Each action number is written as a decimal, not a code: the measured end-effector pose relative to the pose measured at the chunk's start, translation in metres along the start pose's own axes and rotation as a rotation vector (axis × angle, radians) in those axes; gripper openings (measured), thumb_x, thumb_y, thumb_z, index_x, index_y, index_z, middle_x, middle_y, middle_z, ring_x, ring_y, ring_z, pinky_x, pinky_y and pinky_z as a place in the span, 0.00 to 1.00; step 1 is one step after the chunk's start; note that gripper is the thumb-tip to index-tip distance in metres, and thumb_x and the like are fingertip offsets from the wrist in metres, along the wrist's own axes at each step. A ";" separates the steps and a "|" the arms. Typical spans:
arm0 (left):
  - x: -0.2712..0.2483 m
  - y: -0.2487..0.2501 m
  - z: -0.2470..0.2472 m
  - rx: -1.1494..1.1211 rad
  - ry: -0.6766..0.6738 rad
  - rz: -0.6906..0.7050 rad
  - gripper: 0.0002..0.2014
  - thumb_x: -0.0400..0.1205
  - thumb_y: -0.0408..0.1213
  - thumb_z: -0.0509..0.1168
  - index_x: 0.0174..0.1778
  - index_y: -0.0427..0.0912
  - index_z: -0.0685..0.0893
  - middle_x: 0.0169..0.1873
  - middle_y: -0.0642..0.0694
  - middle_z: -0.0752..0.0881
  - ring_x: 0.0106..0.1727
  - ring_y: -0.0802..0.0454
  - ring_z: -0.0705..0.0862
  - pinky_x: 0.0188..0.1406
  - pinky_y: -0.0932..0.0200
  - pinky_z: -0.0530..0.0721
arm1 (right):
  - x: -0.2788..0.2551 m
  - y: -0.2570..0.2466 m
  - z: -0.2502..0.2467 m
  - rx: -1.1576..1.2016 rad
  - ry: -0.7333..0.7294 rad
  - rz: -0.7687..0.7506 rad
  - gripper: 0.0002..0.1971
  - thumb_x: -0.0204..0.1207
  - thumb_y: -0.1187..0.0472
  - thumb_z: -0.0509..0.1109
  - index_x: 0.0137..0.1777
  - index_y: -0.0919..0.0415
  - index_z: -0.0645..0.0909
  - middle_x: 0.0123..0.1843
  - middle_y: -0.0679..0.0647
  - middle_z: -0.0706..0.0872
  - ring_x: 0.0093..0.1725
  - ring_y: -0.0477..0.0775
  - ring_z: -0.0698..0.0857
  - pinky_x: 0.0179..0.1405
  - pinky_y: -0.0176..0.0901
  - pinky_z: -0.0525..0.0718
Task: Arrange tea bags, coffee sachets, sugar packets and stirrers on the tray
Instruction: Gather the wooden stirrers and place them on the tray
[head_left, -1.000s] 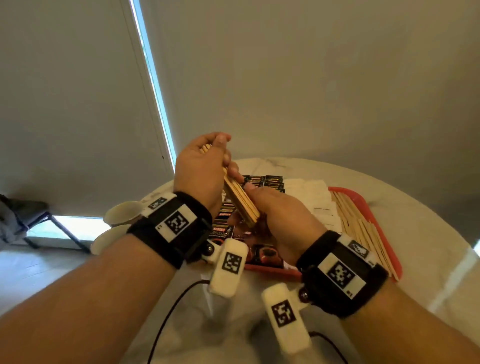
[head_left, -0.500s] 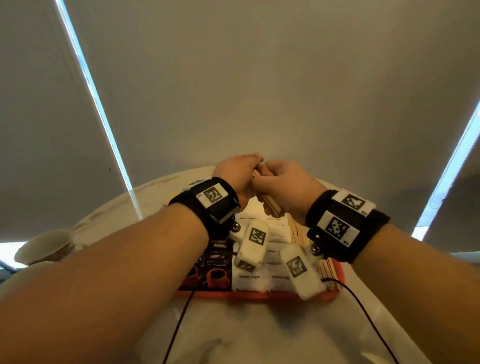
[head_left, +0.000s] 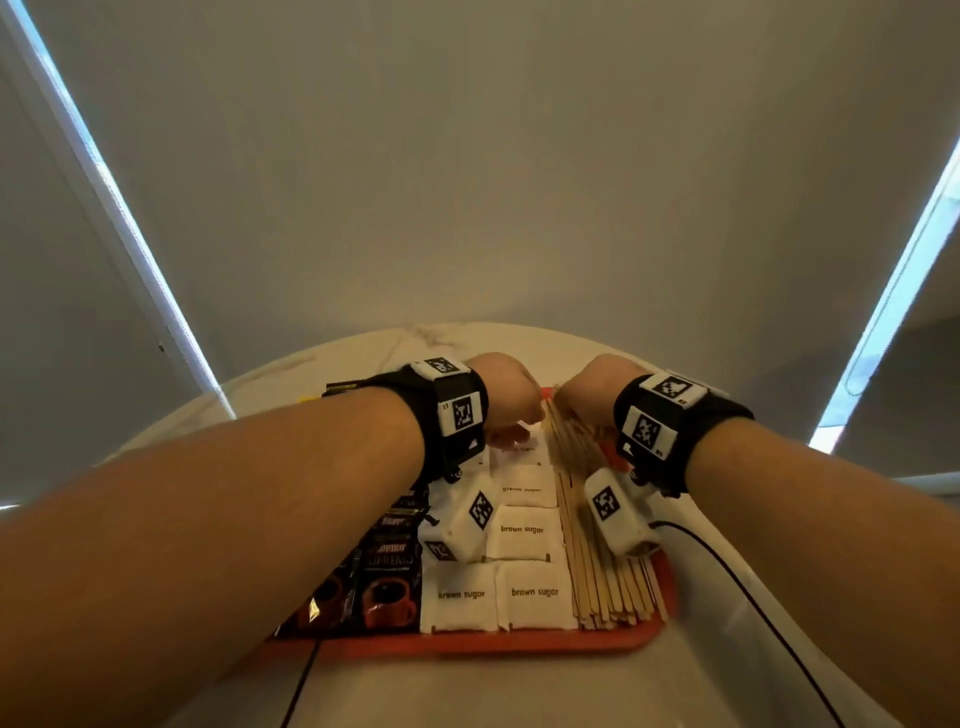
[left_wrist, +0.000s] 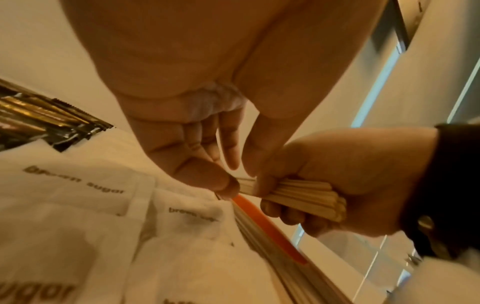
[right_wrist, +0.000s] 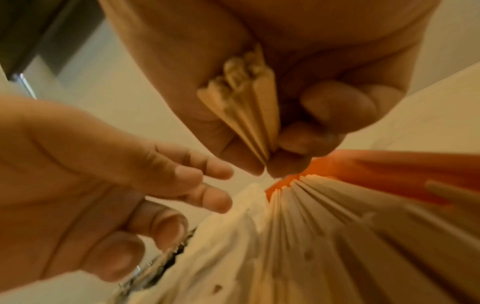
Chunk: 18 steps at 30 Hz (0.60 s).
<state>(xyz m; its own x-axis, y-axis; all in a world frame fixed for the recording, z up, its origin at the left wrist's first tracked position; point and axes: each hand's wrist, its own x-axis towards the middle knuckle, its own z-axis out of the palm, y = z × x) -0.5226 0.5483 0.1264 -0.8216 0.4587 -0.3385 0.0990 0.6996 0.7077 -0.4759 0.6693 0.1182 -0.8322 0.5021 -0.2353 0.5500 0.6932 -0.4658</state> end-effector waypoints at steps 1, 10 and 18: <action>0.003 0.000 0.002 0.071 0.001 0.021 0.12 0.87 0.29 0.68 0.67 0.37 0.86 0.60 0.37 0.91 0.55 0.42 0.93 0.56 0.47 0.93 | 0.001 -0.002 0.001 -0.031 -0.009 0.011 0.09 0.83 0.55 0.69 0.55 0.61 0.84 0.47 0.57 0.87 0.39 0.54 0.83 0.36 0.42 0.80; 0.026 -0.002 0.015 0.501 0.040 0.150 0.13 0.84 0.34 0.72 0.64 0.36 0.90 0.54 0.40 0.92 0.54 0.42 0.91 0.60 0.50 0.91 | 0.011 -0.009 0.001 -0.208 -0.081 -0.033 0.14 0.82 0.50 0.71 0.39 0.58 0.80 0.38 0.55 0.85 0.34 0.54 0.83 0.30 0.43 0.79; 0.026 -0.003 0.018 0.505 0.006 0.124 0.22 0.80 0.42 0.79 0.69 0.40 0.88 0.59 0.40 0.92 0.59 0.43 0.92 0.63 0.47 0.91 | 0.011 0.012 -0.010 -0.031 -0.053 0.046 0.09 0.82 0.54 0.73 0.48 0.60 0.84 0.47 0.57 0.91 0.46 0.57 0.91 0.56 0.52 0.91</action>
<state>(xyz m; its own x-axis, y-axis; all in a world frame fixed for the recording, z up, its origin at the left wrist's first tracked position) -0.5338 0.5679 0.1042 -0.7897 0.5528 -0.2662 0.4533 0.8181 0.3539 -0.4774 0.6888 0.1187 -0.8082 0.5061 -0.3012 0.5888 0.6863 -0.4270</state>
